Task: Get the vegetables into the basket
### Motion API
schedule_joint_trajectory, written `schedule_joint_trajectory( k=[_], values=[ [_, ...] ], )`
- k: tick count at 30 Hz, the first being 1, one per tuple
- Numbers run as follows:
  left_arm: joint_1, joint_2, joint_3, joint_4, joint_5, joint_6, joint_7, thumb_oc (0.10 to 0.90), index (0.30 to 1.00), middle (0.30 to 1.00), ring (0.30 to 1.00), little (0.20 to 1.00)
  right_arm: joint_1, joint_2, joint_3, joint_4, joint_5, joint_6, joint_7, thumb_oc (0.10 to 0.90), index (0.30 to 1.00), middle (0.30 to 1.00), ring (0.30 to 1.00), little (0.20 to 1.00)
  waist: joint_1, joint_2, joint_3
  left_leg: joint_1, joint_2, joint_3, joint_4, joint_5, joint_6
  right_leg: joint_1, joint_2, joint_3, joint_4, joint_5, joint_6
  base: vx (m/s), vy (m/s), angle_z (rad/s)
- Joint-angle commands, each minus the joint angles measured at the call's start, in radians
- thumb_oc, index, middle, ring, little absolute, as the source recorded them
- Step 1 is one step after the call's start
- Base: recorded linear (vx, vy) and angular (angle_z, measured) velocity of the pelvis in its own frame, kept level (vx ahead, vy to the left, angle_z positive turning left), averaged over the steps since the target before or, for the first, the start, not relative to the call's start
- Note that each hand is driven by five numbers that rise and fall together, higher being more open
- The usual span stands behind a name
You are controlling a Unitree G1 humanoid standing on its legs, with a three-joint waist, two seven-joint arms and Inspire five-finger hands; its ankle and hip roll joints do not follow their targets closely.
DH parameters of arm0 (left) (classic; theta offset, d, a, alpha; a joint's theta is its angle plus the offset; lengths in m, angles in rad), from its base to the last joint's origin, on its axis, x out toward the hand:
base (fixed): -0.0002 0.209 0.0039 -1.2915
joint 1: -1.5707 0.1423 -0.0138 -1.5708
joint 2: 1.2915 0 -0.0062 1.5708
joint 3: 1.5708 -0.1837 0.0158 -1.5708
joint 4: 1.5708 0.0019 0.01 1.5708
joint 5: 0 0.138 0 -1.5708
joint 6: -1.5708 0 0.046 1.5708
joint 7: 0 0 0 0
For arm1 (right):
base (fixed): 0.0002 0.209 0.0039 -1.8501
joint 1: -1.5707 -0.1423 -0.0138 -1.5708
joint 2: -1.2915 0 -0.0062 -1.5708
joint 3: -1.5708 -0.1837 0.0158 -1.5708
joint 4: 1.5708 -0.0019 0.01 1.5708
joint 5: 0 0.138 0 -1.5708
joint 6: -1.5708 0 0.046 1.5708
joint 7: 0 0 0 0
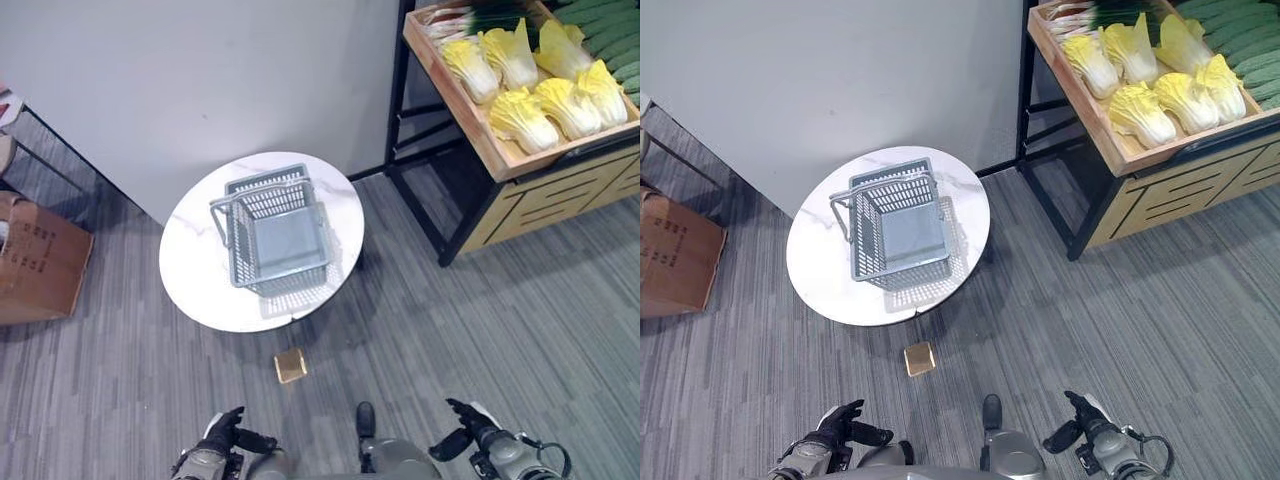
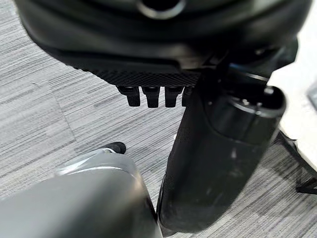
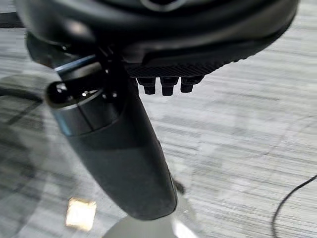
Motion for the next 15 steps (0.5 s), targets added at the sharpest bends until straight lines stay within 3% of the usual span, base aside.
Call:
schedule_joint_trajectory(
  k=[1, 3, 5, 10, 11, 15],
  values=[
    [0.005, 0.026, -0.035, -0.011, -0.015, -0.010, 0.008, 0.900, 1.000, 1.000, 1.000, 1.000, 0.026, -0.020, -0.005, -0.016, 0.016, -0.011, -0.001, 0.900, 1.000, 1.000, 1.000, 1.000, -0.002, 0.014, 0.015, -0.035, -0.041, 0.029, -0.064, -0.023, 0.115, -0.037, -0.087, 0.111, 0.146, -0.044, 0.136, 0.15, 0.046, 0.00],
    [0.016, 0.026, -0.042, -0.010, -0.002, -0.011, 0.006, 0.900, 1.000, 1.000, 1.000, 1.000, 0.032, -0.015, -0.006, -0.018, 0.010, -0.011, -0.007, 0.900, 1.000, 1.000, 1.000, 1.000, 0.015, 0.028, 0.021, -0.112, -0.019, 0.053, -0.140, 0.056, 0.103, 0.004, -0.080, 0.119, 0.140, -0.067, 0.140, 0.31, 0.125, -0.03],
    [0.019, 0.034, -0.032, -0.006, -0.003, -0.010, 0.003, 0.900, 1.000, 1.000, 1.000, 1.000, 0.032, -0.013, -0.009, -0.020, 0.009, -0.013, -0.005, 0.900, 1.000, 1.000, 1.000, 1.000, 0.025, 0.028, 0.024, -0.120, -0.014, 0.059, -0.153, 0.073, 0.099, 0.036, -0.079, 0.142, 0.139, -0.081, 0.146, 0.31, 0.157, -0.09],
    [0.034, 0.042, -0.018, 0.005, 0.001, -0.007, -0.002, 0.900, 1.000, 1.000, 1.000, 1.000, 0.045, 0.006, -0.013, -0.017, -0.002, -0.011, -0.003, 0.900, 1.000, 1.000, 1.000, 1.000, 0.027, 0.015, 0.011, -0.071, -0.027, 0.101, -0.158, 0.038, 0.120, 0.069, -0.107, 0.174, 0.143, -0.088, 0.170, 0.21, 0.202, -0.59],
    [0.027, 0.046, -0.022, 0.000, 0.005, -0.006, -0.005, 0.900, 1.000, 1.000, 1.000, 1.000, 0.042, 0.014, -0.008, -0.017, -0.012, -0.010, 0.001, 0.900, 1.000, 1.000, 1.000, 1.000, 0.024, -0.005, 0.003, -0.066, -0.050, 0.117, -0.137, -0.001, 0.144, 0.064, -0.130, 0.204, 0.159, -0.070, 0.192, 0.20, 0.274, -0.34],
    [0.014, 0.064, -0.035, -0.013, 0.026, -0.008, -0.003, 0.900, 1.000, 1.000, 1.000, 1.000, 0.030, 0.031, 0.015, -0.022, -0.026, -0.004, 0.011, 0.900, 1.000, 1.000, 1.000, 1.000, 0.035, -0.043, -0.006, -0.067, -0.080, 0.153, -0.103, -0.050, 0.175, 0.037, -0.168, 0.249, 0.168, 0.010, 0.226, 0.13, 0.219, -0.40]
  ],
)
